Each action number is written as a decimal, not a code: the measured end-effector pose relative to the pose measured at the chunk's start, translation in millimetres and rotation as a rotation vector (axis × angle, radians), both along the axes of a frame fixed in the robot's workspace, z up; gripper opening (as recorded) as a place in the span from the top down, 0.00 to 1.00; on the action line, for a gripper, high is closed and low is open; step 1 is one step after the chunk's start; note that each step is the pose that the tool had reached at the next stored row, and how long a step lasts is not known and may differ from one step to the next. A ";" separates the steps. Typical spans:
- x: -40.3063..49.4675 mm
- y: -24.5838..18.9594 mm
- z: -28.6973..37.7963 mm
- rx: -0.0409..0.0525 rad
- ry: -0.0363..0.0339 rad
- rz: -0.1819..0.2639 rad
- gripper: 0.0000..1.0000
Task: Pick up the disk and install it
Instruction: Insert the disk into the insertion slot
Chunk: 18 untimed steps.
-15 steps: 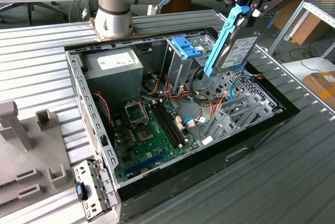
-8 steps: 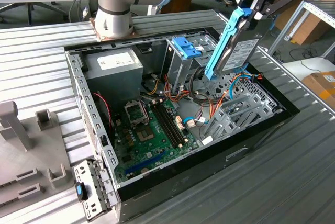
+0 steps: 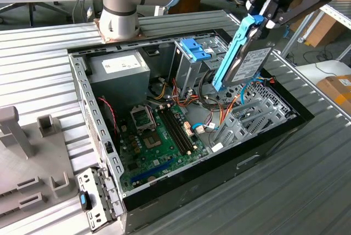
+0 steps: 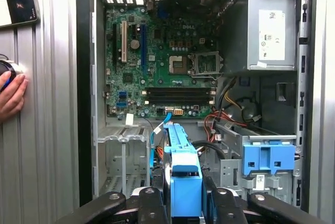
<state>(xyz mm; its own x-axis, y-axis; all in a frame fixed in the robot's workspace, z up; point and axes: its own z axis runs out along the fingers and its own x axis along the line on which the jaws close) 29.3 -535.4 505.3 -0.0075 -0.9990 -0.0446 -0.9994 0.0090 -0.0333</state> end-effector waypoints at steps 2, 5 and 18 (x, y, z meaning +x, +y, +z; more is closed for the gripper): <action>-3.8 -13.5 0.0 0.0027 -0.0022 0.000 0.64; -7.6 -26.3 -0.1 0.0048 -0.0046 0.000 0.64; 11.7 -56.1 -10.5 0.0013 -0.0070 0.000 0.64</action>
